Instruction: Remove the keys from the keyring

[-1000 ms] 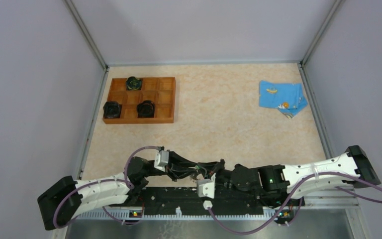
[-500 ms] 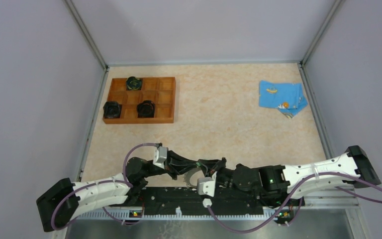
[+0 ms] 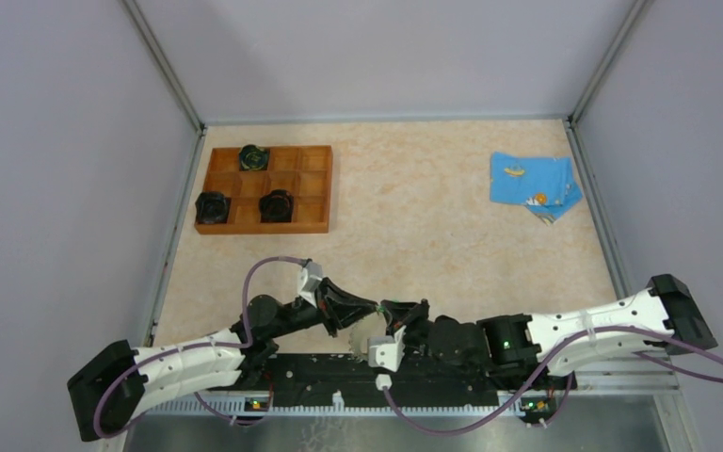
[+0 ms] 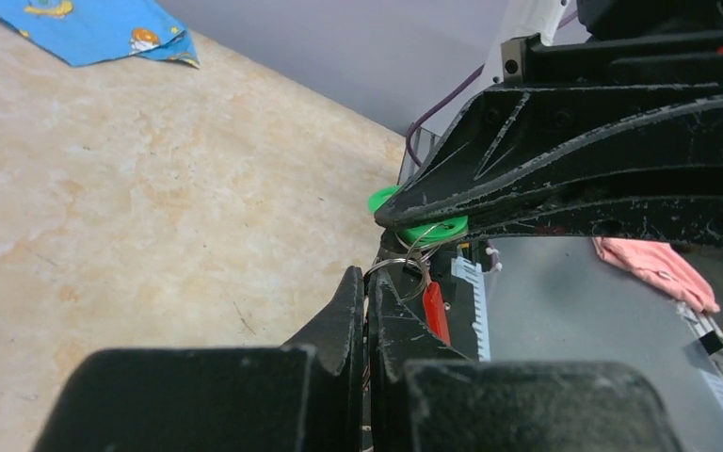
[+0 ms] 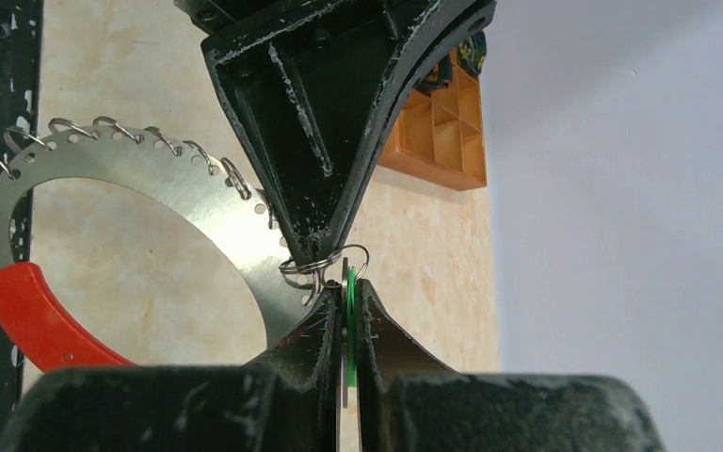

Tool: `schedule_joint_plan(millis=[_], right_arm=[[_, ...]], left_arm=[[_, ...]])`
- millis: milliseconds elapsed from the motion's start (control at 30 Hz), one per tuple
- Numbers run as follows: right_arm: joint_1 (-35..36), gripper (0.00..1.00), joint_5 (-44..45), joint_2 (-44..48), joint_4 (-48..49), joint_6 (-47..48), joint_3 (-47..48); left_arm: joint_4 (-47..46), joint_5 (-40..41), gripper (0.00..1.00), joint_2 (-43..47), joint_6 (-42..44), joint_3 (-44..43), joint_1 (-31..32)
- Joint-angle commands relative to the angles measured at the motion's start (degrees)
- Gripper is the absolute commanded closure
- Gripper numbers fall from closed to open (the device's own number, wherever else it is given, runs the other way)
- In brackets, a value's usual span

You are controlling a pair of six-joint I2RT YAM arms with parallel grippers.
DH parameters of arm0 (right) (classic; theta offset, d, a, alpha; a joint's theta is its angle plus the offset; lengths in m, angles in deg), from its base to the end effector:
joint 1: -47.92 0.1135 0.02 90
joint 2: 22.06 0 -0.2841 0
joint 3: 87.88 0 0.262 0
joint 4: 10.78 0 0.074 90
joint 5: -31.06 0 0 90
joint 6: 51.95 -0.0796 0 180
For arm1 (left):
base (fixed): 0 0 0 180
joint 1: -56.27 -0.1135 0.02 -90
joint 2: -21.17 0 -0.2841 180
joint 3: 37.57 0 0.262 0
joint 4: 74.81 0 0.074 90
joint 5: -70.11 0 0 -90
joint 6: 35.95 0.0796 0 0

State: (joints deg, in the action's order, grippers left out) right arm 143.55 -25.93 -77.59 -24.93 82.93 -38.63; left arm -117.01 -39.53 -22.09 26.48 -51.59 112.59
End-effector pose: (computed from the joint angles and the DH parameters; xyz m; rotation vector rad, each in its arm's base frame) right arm 0.0185 0.2546 0.2699 -1.5950 0.9727 0.0548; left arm 0.0814 -0.1704 0.2136 0.6803 1.3561 -1.4358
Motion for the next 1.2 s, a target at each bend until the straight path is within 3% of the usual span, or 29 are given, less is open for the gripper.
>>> schedule_joint_plan(millis=[0,433,1167], right_arm=[[1.34,1.00,2.80,-0.23,1.10,-0.15,2.40],[1.47,1.00,3.34,-3.67,-3.59,-2.37,3.50],[-5.12,1.00,-0.67,-8.60,-3.52,-13.53,7.63]], left_arm=[[1.69,4.26,1.00,0.42,-5.98,1.99,0.11],[4.94,9.23,1.00,0.70,-15.89,1.30,0.09],[2.88,11.59,1.00,-0.06,-18.34,-0.72,0.11]])
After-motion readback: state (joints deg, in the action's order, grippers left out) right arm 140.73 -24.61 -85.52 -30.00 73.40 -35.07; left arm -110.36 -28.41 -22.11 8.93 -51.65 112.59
